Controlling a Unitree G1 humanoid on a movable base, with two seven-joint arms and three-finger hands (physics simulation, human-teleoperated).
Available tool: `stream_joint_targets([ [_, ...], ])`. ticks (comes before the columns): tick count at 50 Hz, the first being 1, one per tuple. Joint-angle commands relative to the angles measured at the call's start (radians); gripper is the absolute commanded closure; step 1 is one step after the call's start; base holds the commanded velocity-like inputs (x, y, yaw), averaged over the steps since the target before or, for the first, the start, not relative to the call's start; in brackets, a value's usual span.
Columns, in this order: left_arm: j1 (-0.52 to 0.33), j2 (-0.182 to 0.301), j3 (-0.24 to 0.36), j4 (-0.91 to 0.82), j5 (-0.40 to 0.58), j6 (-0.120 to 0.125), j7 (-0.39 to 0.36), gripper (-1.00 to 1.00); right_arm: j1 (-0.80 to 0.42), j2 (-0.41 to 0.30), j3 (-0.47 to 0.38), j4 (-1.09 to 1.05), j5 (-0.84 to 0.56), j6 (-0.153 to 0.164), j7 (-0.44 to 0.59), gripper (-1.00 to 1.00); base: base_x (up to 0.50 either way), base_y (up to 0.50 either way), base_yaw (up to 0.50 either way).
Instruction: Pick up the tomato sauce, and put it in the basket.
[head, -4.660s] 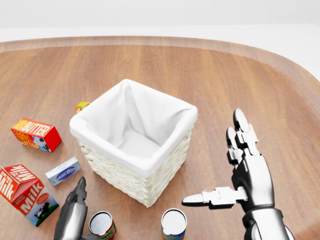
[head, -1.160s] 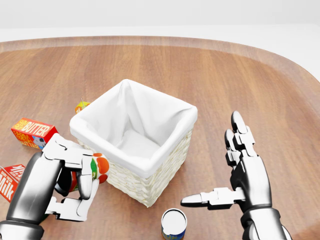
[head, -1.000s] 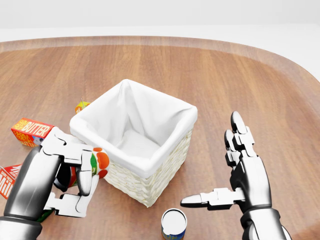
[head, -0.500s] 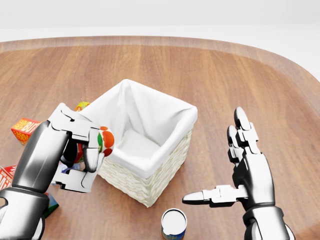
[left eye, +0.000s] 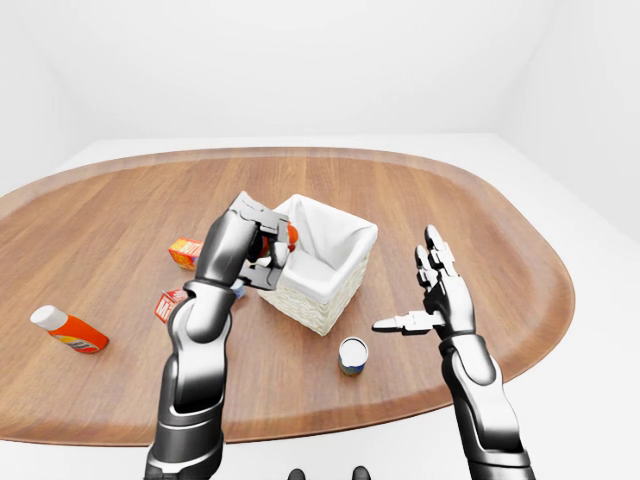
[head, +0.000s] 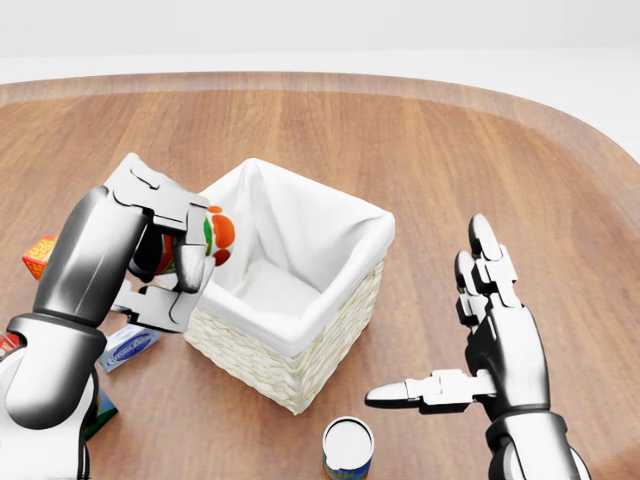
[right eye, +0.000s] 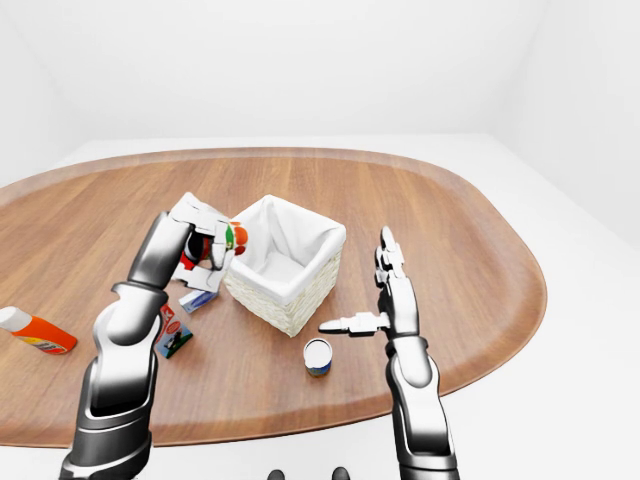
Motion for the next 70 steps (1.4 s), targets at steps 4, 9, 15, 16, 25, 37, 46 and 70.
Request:
stream_joint_targets([
  [4,-0.109,0.013,-0.007,0.133,0.014,0.000,0.047,1.00,0.004,0.000,-0.001,-0.006,0.001,0.000,0.000,-1.00,0.00,0.00,0.00],
  [9,-0.166,0.023,0.000,0.221,0.002,0.000,0.066,1.00,0.004,0.000,-0.001,-0.005,0.001,0.000,0.000,-1.00,0.00,0.00,0.00],
  [15,-0.240,0.034,-0.006,0.345,-0.002,0.000,0.086,1.00,0.002,0.000,-0.001,-0.003,0.001,0.000,0.000,-1.00,0.00,0.00,0.00],
  [16,-0.247,0.034,-0.006,0.356,-0.003,0.000,0.089,1.00,0.002,0.000,-0.001,-0.002,0.001,0.000,0.000,-1.00,0.00,0.00,0.00],
  [25,-0.340,0.051,-0.003,0.503,-0.017,0.000,0.106,1.00,0.000,-0.001,-0.003,-0.019,0.004,0.000,-0.002,-1.00,0.00,0.00,0.00],
  [37,-0.390,0.040,-0.013,0.668,-0.040,0.000,0.156,1.00,-0.008,-0.004,-0.011,-0.015,0.009,0.000,-0.001,-1.00,0.00,0.00,0.00],
  [46,-0.430,0.038,-0.017,0.767,-0.055,0.000,0.169,1.00,-0.011,-0.004,-0.013,-0.023,0.013,0.000,-0.002,-1.00,0.00,0.00,0.00],
  [70,-0.567,0.024,-0.033,1.020,-0.059,0.000,0.207,1.00,-0.008,-0.002,-0.008,-0.006,0.008,0.000,-0.003,-1.00,0.00,0.00,0.00],
])
